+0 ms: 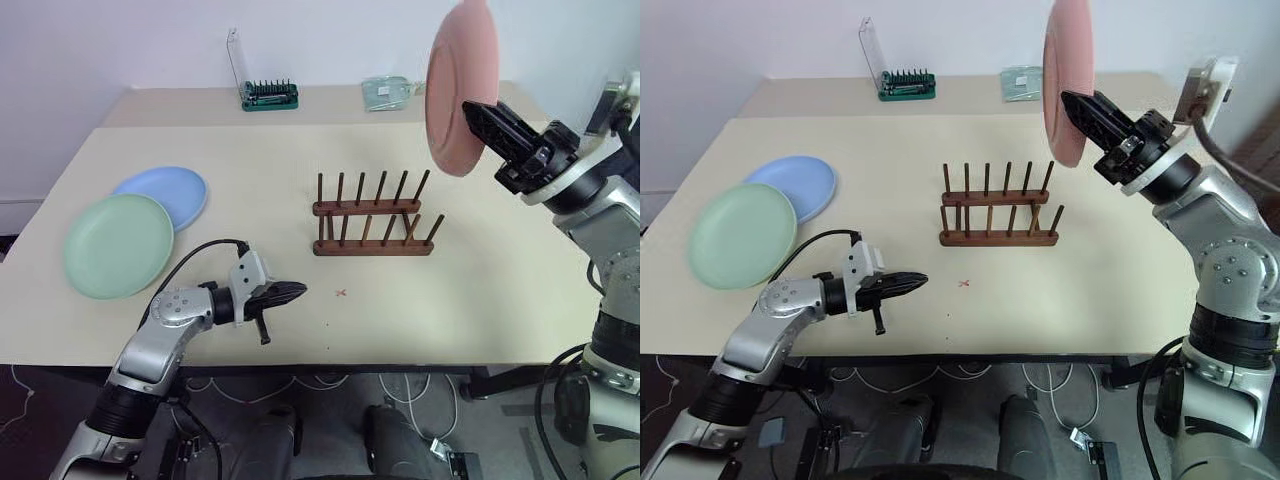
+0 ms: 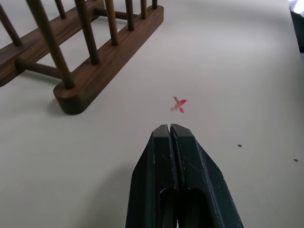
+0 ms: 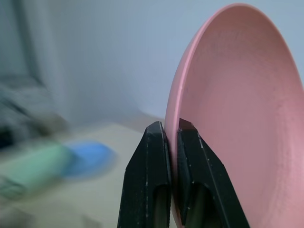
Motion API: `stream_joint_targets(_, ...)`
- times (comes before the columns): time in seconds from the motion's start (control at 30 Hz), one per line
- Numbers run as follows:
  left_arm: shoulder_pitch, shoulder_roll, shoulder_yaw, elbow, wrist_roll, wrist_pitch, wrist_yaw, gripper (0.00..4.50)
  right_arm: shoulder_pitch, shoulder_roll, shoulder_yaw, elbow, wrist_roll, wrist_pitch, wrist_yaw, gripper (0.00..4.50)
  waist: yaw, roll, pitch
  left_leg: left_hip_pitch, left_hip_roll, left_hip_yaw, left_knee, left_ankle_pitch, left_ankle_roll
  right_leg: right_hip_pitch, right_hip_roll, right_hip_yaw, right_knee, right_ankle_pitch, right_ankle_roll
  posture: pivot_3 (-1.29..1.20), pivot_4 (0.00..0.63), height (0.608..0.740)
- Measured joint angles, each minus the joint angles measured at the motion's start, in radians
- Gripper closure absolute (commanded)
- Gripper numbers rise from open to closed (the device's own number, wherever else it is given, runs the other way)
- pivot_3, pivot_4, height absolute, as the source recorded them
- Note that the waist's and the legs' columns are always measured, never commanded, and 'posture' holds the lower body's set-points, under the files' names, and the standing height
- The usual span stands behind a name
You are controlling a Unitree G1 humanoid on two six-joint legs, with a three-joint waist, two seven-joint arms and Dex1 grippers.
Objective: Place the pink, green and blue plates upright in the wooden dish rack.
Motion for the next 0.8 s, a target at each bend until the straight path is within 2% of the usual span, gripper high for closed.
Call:
stream_joint_targets(0.1,0.0,-0.002,0.0,0.0,0.0,0.0,0.001,4.5,0.009,0.007,-0.013,-0.001,0.057,0.041,-0.035,4.46,0.002,0.0,0.0,0.0,0.0,0.001,-0.001,0.0,0.0,-0.001,0.0,0.0,0.0,0.0,0.001,0.0,0.15,0.74)
stream_joint_targets(0.13,0.0,-0.003,0.0,0.0,0.001,0.0,0.002,4.5,0.035,0.043,-0.026,-0.008,0.107,0.062,-0.058,4.46,0.002,0.0,0.0,0.0,0.0,0.001,-0.002,0.0,0.0,-0.001,0.001,0.0,0.0,0.0,0.001,0.0,0.15,0.74)
stream_joint_targets(0.33,0.001,-0.003,0.0,0.0,0.002,-0.001,0.001,4.5,0.07,0.063,-0.024,-0.003,0.161,0.113,-0.118,4.46,-0.001,0.001,0.0,0.0,0.0,0.002,-0.001,0.0,0.0,-0.002,0.001,0.001,0.001,0.001,0.0,0.0,0.15,0.74)
stream_joint_targets(0.77,0.001,-0.003,0.0,0.0,0.003,-0.002,0.001,4.5,0.08,0.093,-0.024,0.048,0.174,0.131,-0.171,4.46,-0.001,0.001,0.0,0.0,0.0,0.002,-0.001,0.0,0.0,-0.002,0.001,0.001,0.001,0.001,0.0,0.0,0.15,0.74)
stream_joint_targets(0.8,0.001,-0.003,0.0,0.0,0.003,-0.003,0.001,4.5,0.08,0.097,-0.024,0.055,0.174,0.131,-0.171,3.78,-0.002,0.001,0.0,0.0,0.0,0.002,-0.001,0.0,0.0,-0.002,0.001,0.001,0.001,0.001,0.001,0.0,0.15,0.74)
